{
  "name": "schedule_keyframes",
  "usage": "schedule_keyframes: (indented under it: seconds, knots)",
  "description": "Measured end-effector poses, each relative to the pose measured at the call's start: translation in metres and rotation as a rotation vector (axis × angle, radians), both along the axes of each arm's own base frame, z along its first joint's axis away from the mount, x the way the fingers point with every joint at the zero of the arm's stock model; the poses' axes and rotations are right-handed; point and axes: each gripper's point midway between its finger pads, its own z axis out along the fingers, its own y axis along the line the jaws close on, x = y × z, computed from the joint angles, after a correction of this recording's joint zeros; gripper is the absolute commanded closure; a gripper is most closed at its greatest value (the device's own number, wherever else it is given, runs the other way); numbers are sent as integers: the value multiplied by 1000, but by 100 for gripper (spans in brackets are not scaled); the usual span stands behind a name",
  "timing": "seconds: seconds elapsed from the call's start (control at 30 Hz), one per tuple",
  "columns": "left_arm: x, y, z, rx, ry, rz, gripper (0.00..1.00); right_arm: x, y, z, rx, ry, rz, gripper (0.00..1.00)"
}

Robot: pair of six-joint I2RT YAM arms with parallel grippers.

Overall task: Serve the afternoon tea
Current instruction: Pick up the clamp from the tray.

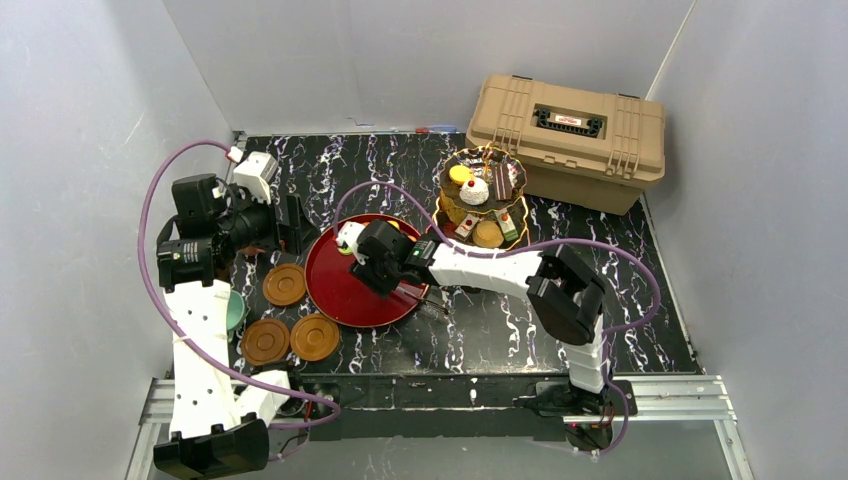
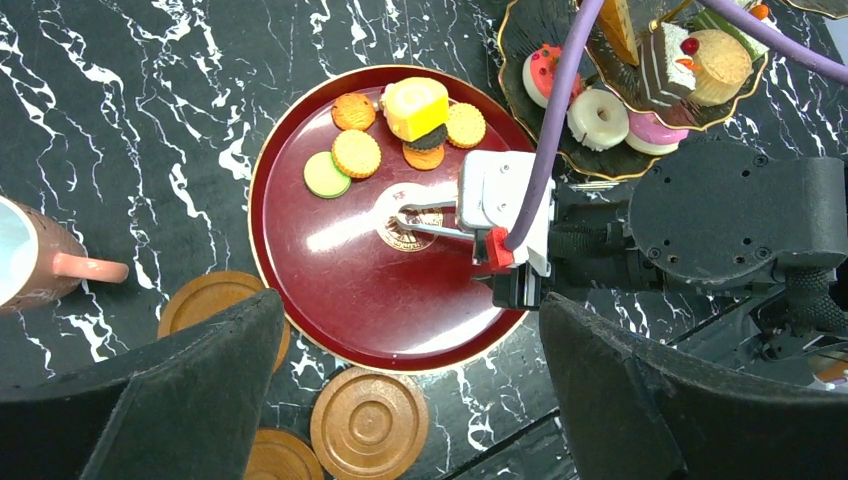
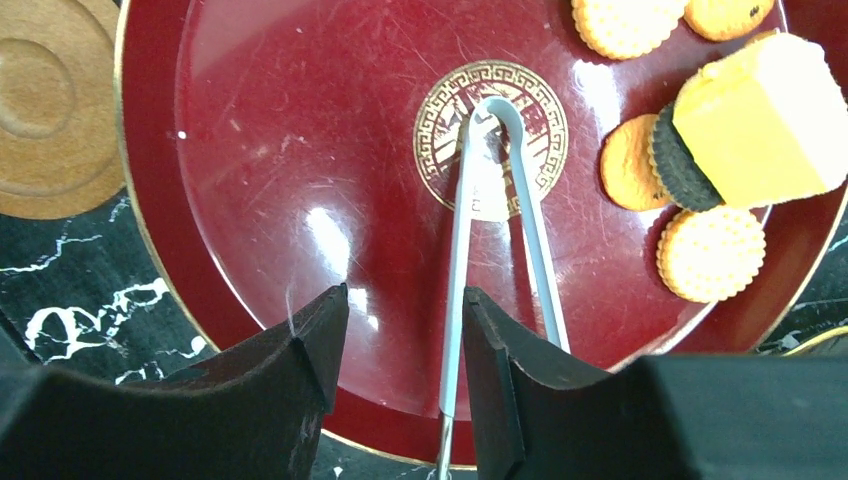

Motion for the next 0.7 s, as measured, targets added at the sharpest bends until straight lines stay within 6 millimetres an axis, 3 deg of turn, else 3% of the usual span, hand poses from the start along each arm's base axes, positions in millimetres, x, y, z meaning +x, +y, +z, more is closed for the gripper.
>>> schedule_keyframes:
  seconds: [0.17,0.37,0.5,0.57,0.7]
  knots:
    - [-1,0,-1,-2,8,2,2,3,-5,-5,-30,-14,-7,51]
    - [-2,0,4,1,-3,4,2,3,-9,-28,-83,-2,-4,58]
    - [-4,0,7,4,-8,7,2,4,-12,-41,-115,3,-6,89]
    - [-5,0,10,4,-12,9,2,5,-13,-45,-127,2,-9,99]
    - [-6,0,18,4,-31,12,2,9,-9,-35,-115,-10,-22,99]
